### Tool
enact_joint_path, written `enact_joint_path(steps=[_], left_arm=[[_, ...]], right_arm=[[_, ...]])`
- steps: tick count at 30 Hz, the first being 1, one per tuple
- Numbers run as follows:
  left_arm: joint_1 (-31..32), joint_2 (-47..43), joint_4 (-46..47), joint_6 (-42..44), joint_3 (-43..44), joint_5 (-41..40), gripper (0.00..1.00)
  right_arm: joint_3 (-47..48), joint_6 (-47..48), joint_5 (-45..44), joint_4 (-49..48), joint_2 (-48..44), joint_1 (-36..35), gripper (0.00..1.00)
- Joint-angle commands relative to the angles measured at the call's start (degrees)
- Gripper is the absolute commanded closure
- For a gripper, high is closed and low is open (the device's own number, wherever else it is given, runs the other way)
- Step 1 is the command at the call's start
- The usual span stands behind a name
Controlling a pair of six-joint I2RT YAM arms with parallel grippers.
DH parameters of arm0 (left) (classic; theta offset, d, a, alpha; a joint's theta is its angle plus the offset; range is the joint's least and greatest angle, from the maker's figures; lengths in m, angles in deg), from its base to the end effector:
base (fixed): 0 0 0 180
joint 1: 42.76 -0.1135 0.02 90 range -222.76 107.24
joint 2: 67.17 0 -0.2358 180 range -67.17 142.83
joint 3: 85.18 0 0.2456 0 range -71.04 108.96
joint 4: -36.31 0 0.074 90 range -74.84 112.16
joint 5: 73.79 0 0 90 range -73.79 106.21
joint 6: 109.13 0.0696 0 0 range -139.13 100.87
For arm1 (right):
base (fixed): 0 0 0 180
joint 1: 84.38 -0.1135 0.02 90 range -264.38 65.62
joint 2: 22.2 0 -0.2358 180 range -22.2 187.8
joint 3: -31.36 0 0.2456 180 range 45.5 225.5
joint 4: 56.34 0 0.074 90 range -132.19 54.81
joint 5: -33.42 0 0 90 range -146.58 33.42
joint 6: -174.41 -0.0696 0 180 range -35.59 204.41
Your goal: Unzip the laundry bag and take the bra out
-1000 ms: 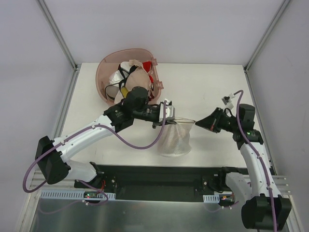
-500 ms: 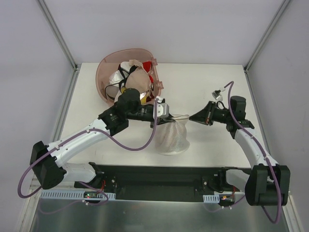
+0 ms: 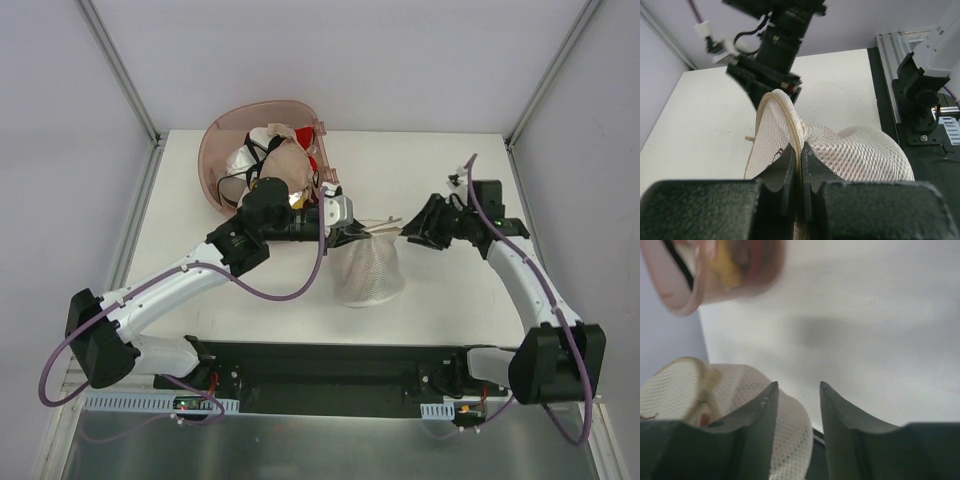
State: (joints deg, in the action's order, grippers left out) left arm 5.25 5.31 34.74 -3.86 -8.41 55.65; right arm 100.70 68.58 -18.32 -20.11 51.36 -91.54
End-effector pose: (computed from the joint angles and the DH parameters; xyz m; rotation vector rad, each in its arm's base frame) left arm 0.1822 -0.2686 0.3628 1.2783 0.9901 -0.9678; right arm 0.2884 0.0797 0.2381 -0.1887 2.2658 0.9696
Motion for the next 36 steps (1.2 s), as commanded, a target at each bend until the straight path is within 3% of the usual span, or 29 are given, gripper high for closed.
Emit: enact_joint_path(steps=[1, 4, 8, 11, 13, 14, 16, 17, 18, 19, 21, 29, 36], left_arm=[[0.07, 0.72, 2.01, 0.20, 2.85, -4.63, 1.00], [0.16, 2.21, 2.01, -0.67, 2.67, -7.62, 1.00], [2.25, 6.60, 1.93, -4.10, 4.25, -14.90, 1.00], [8.49, 12.22, 2.80, 0.45, 4.69, -32.79, 1.00], [11.91, 18.87, 3.33, -1.63, 6.96, -47.27, 1.00], [12.63, 20.92, 1.59, -3.65, 8.54, -49.79, 1.00], [13.69, 24.17, -4.56, -10.68, 12.93, -47.20, 0.91], [13.69, 24.36, -5.10, -13.13, 13.48, -45.70, 0.70], [13.69, 24.28, -5.19, -17.16, 13.57, -44.20, 0.58], [13.69, 23.67, -5.20, -18.68, 13.66, -43.14, 0.47], [13.69, 23.05, -5.81, -20.27, 14.01, -40.59, 0.36], [13.60, 24.45, -16.87, -23.97, 21.04, -40.58, 0.38], [13.60, 27.70, -18.73, -25.37, 25.51, -37.34, 0.37]], right_arm=[[0.09, 1.51, -18.55, 13.85, -11.93, 5.65, 0.52], [-0.88, 2.29, -25.68, 18.42, -18.34, 8.64, 0.43], [-2.63, 2.74, -29.29, 22.21, -24.24, 10.06, 0.43], [-5.01, 2.21, -29.39, 22.39, -28.19, 10.06, 0.43], [-6.68, 1.86, -29.30, 22.47, -29.43, 10.06, 0.43], [-7.21, 1.95, -29.21, 22.39, -29.96, 10.06, 0.43], [-8.17, 2.21, -29.56, 23.00, -30.14, 10.06, 0.43], [-8.27, 2.47, -29.65, 23.35, -30.14, 10.06, 0.43], [-8.53, 2.74, -30.00, 24.05, -30.49, 10.06, 0.43], [-8.79, 3.00, -30.17, 24.06, -30.93, 10.06, 0.43], [-9.06, 3.27, -30.26, 24.23, -31.54, 10.15, 0.43], [-7.21, 3.09, -32.02, 26.33, -33.48, 10.32, 0.42], [-4.05, 3.62, -33.61, 28.45, -35.68, 10.32, 0.39]])
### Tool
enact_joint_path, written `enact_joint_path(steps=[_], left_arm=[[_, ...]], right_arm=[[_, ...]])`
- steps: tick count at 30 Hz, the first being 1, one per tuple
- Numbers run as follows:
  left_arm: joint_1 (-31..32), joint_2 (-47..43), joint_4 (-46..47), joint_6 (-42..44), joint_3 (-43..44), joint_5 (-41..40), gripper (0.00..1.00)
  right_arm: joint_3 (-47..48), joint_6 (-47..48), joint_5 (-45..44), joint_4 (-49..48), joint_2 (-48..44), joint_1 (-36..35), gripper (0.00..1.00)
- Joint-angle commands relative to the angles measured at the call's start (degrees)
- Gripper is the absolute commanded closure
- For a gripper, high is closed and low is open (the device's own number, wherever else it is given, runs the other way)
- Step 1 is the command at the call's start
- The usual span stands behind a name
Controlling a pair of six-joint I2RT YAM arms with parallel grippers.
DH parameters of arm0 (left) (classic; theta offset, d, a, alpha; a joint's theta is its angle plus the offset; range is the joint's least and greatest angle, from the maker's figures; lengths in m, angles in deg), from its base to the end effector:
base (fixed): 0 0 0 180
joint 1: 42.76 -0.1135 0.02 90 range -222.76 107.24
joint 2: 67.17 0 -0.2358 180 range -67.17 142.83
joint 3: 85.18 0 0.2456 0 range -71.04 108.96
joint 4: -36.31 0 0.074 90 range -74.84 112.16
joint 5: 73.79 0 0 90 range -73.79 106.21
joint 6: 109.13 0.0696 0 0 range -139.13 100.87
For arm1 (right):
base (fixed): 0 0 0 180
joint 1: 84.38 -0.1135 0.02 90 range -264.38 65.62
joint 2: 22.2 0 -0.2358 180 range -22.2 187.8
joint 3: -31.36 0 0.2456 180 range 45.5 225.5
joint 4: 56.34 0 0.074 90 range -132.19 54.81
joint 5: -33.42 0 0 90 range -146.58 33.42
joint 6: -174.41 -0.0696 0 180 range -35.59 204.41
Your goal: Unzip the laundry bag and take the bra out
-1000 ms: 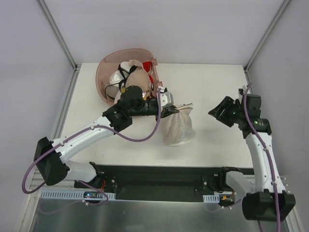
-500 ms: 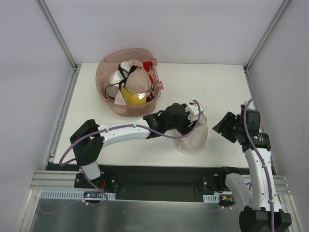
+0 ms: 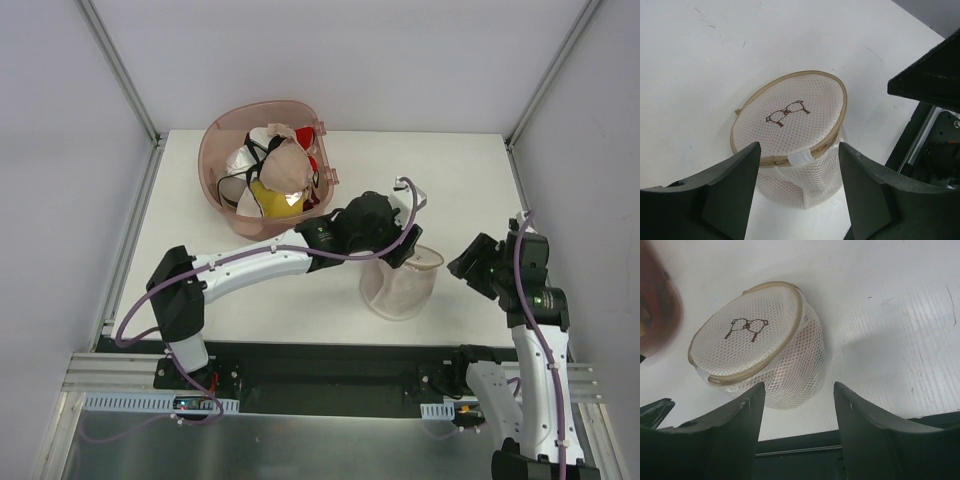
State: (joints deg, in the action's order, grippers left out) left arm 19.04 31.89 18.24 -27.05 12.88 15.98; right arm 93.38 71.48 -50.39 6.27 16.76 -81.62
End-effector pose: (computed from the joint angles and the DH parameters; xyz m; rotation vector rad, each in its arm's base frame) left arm 0.2074 -0.3862 0.2952 0.8989 1.7751 -0.8069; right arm 0.1732 -0.0008 0.2668 0.2520 2.2513 0.2165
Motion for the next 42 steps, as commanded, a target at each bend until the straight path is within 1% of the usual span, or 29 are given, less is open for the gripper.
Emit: enact_joint_path(steps=[1, 3, 5, 7, 8, 12, 14, 17, 20, 21, 26, 27, 29, 31, 32, 33, 35, 37, 38, 39, 41, 42], left_arm=[[-0.10, 2.26, -2.58, -2.45, 6.15, 3.12, 0.36], [-0.10, 3.32, -3.37, -2.97, 8.53, 2.69, 0.36], [-0.19, 3.68, -4.77, -2.98, 9.33, 1.47, 0.35], [-0.19, 2.72, -5.57, -2.80, 8.98, 0.67, 0.35], [-0.10, 1.93, -5.66, -2.45, 8.55, 0.49, 0.35], [-0.19, -3.51, -5.83, -1.48, 3.46, -2.67, 0.34], [-0.28, -5.28, -5.92, -1.04, 1.87, -3.37, 0.34], [-0.45, -8.27, -6.27, -0.78, -0.51, -5.22, 0.33], [-0.72, -10.38, -6.45, 0.18, -2.26, -7.94, 0.33], [-0.80, -11.43, -6.53, 0.45, -2.88, -9.16, 0.33], [-2.03, -13.98, -7.06, 2.03, -4.11, -11.81, 0.33], [-2.56, -14.86, -7.59, 1.95, -4.12, -11.90, 0.33], [-4.49, -15.65, -8.29, 1.07, -4.12, -11.90, 0.32], [-7.20, -16.97, -9.95, -1.11, -4.03, -11.73, 0.30], [-8.26, -17.50, -10.57, -1.91, -3.85, -11.03, 0.29], [-9.23, -18.20, -11.10, -2.62, -3.76, -10.50, 0.28], [-11.77, -18.82, -13.30, -4.03, -3.33, -8.48, 0.27], [-12.84, -19.70, -14.00, -4.47, -3.15, -7.33, 0.27], [-13.37, -19.96, -14.27, -4.47, -3.24, -6.98, 0.27], [-13.46, -20.40, -14.27, -4.64, -3.32, -6.54, 0.27], [-13.63, -20.67, -14.44, -4.82, -3.59, -6.71, 0.27], [-13.90, -21.02, -14.45, -5.00, -3.76, -6.89, 0.27]], right_arm=[[3.10, 0.62, -1.10, 2.07, -0.56, 0.49, 0.38], [2.58, -0.16, 1.43, 0.76, 2.06, 0.40, 0.36], [1.00, -1.30, 3.02, -2.13, 4.53, 0.92, 0.35], [-0.49, -3.15, 7.50, -5.12, 8.58, 2.50, 0.35], [-0.94, -3.85, 10.56, -8.53, 9.89, 3.03, 0.35], [-1.91, -6.40, 11.12, -15.06, 15.17, 3.39, 0.40], [-1.74, -6.76, 12.34, -17.34, 19.47, 3.39, 0.43], [-1.73, -7.90, 14.36, -20.06, 24.66, 3.39, 0.55], [-1.30, -7.73, 12.71, -20.87, 25.46, 3.30, 0.90], [-0.69, -7.46, 12.44, -20.78, 25.29, 3.30, 0.99], [3.18, -5.71, 14.54, -19.56, 23.01, 3.21, 0.99], [4.23, -5.44, 14.89, -19.38, 21.44, 2.86, 0.99], [8.45, -3.70, 14.99, -18.41, 19.85, 1.72, 0.99], [12.82, -1.93, 14.29, -16.93, 17.65, -1.61, 0.99], [14.25, -0.88, 13.59, -16.22, 17.29, -2.67, 0.99], [15.74, 0.87, 13.40, -15.17, 17.12, -5.90, 0.99], [17.77, 1.59, 13.49, -12.70, 17.38, -8.64, 0.99], [16.90, 0.19, 13.67, -13.13, 17.55, -12.51, 0.99], [14.37, -0.51, 14.28, -14.44, 17.47, -13.83, 0.99], [13.04, -1.21, 14.19, -15.76, 17.47, -16.97, 0.99], [10.15, -3.33, 11.58, -18.58, 18.52, -21.11, 0.99], [9.35, -3.51, 11.12, -19.45, 19.22, -25.40, 0.99]])
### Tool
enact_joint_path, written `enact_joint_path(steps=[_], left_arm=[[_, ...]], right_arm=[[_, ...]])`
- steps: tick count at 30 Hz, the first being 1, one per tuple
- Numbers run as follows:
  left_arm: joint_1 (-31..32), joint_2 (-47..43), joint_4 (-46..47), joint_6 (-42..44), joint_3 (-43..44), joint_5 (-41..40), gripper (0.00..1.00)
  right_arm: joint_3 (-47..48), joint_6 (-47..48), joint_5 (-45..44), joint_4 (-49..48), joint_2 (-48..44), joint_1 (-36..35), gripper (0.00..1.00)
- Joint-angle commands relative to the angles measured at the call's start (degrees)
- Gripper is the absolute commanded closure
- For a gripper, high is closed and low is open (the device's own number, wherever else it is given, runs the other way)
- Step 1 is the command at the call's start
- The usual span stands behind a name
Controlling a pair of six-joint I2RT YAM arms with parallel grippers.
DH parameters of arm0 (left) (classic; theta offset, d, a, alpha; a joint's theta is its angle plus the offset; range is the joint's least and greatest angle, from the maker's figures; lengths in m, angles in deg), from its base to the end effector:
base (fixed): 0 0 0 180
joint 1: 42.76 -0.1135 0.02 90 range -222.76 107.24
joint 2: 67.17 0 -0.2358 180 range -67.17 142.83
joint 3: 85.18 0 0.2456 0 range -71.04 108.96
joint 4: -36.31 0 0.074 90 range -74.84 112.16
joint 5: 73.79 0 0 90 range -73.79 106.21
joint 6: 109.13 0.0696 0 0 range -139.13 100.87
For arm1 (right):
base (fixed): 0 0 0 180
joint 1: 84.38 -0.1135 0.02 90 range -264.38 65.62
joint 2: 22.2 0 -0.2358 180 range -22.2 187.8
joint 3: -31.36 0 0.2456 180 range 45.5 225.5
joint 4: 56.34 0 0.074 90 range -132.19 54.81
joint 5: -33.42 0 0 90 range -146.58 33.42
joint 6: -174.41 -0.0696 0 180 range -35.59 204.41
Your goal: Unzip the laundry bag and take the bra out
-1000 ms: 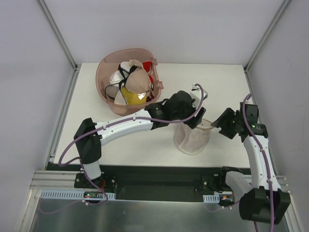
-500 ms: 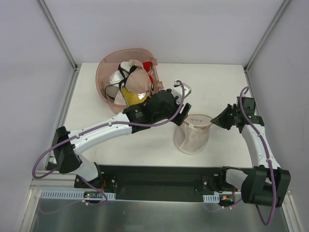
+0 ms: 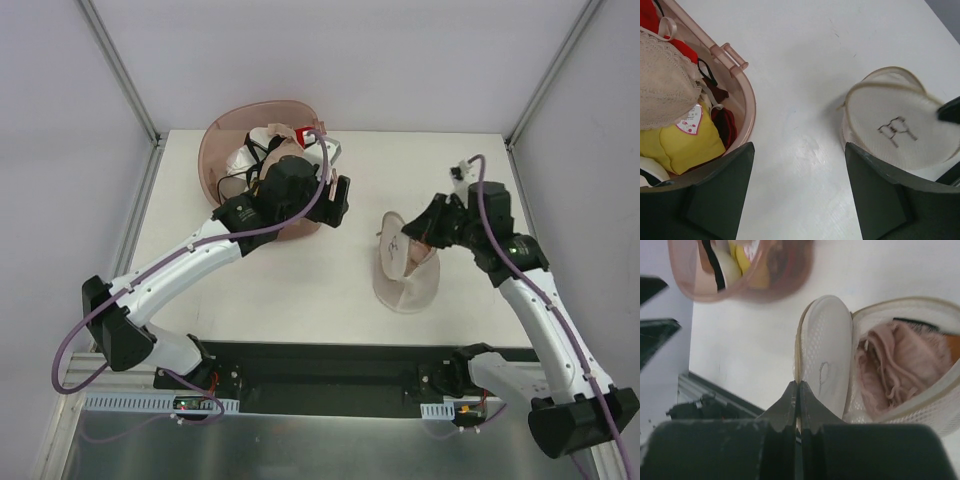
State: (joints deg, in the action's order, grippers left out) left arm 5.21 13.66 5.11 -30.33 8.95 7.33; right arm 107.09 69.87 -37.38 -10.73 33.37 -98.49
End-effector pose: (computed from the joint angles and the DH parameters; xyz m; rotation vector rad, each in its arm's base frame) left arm 0.2472 -0.2582 0.3589 0.5013 1.8516 -0.5589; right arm 0.2305 0.0815 0.3326 -0.2101 2.0390 0.6525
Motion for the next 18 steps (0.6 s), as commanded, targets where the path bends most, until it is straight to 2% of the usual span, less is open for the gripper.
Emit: enact_joint_path(steps=[1, 3, 6, 10, 14, 18], left_arm=[[-0.15, -2.97, -1.31, -1.81, 0.08, 1.68, 0.27], [-0.41, -3.32, -1.31, -1.89, -0.62, 1.24, 0.27], [-0.94, -3.84, -1.40, -2.60, -1.76, 1.06, 0.27], [-1.47, -3.85, -1.40, -5.22, -2.73, 3.33, 0.27], [-1.73, -1.83, -1.31, -9.01, -2.73, 8.79, 0.28], [-1.82, 1.24, -0.70, -15.67, -2.47, 16.60, 0.28]], right_arm=[[-4.89, -2.76, -2.67, -3.76, 4.18, -10.83, 0.99], [-6.03, -3.03, -4.52, -4.74, 6.38, -16.96, 0.96], [-5.86, -3.12, -5.84, -3.35, 10.78, -21.56, 0.89], [-5.25, -2.24, -6.54, -1.76, 12.37, -22.10, 0.82], [-4.46, -1.10, -7.86, -0.62, 11.14, -22.10, 0.59], [-4.63, -0.75, -7.86, -0.61, 10.17, -22.10, 0.57]])
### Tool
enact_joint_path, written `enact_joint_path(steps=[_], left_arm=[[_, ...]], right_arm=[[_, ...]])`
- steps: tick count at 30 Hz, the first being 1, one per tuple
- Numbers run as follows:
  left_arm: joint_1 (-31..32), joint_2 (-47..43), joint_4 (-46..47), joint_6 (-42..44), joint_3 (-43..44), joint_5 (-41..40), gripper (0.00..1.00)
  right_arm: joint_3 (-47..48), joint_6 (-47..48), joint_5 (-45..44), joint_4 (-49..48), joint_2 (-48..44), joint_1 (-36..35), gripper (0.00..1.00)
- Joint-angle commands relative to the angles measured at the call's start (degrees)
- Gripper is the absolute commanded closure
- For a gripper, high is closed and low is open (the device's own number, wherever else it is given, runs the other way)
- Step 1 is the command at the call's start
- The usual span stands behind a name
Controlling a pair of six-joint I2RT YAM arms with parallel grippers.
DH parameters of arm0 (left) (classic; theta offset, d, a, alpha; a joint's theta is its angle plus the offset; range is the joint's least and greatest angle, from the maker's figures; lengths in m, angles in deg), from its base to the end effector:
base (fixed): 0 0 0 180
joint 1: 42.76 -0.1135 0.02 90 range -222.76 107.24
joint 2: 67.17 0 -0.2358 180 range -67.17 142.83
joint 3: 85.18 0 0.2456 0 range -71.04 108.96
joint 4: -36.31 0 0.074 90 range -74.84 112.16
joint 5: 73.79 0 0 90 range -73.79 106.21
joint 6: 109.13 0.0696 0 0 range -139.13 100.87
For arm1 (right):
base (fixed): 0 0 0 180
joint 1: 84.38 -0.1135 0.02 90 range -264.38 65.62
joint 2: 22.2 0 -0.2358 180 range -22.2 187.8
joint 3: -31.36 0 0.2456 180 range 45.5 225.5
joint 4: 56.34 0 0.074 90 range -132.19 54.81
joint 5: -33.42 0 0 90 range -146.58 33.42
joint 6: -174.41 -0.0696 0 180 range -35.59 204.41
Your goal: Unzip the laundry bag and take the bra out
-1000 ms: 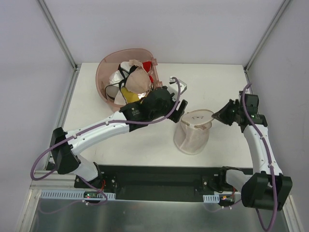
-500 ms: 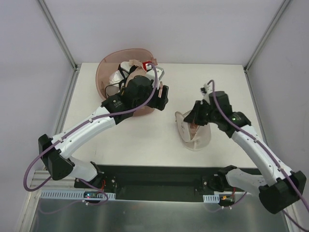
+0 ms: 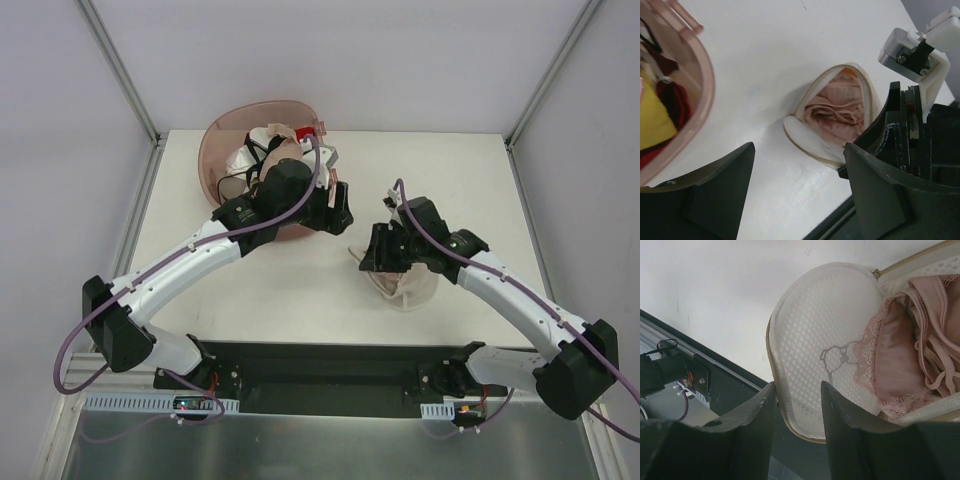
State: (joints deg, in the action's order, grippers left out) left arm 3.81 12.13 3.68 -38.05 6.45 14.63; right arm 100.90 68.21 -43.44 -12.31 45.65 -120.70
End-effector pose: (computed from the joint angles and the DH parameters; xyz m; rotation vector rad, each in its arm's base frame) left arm 0.2426 -0.2534 0.3478 0.4584 1.9428 -0.7286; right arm 0.2173 0.1794 0.2436 -0.5385 2.3378 0.7157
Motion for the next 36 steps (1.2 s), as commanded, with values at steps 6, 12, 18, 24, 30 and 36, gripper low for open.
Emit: enact_joint_path(steps=[6, 12, 18, 24, 30, 36], left_arm=[[-0.33, 11.04, 1.34, -17.10, 2.66, 18.71, 0.29], [-0.25, 12.01, 4.94, -23.61, -1.55, 21.98, 0.29], [-0.33, 11.04, 6.61, -25.99, -4.90, 21.44, 0.28], [-0.33, 12.97, 6.79, -27.48, -5.69, 20.48, 0.30], [-0.34, 16.32, 8.72, -25.47, -5.25, 21.80, 1.00], [-0.34, 14.91, 8.64, -24.15, -6.39, 21.18, 1.00]], right_arm=[[-0.81, -0.05, -0.93, -0.62, -1.94, 0.02, 0.63], [-2.92, -0.67, -1.63, -0.71, -4.40, 0.02, 0.62], [-3.37, -0.58, -1.90, -0.45, -4.84, 0.02, 0.62], [-2.58, -0.67, -2.07, -0.36, -5.10, 0.02, 0.62], [0.76, 1.09, -5.05, 4.20, -9.05, 0.10, 0.54], [-0.20, -1.27, -15.75, 3.51, -14.77, 0.10, 0.43]])
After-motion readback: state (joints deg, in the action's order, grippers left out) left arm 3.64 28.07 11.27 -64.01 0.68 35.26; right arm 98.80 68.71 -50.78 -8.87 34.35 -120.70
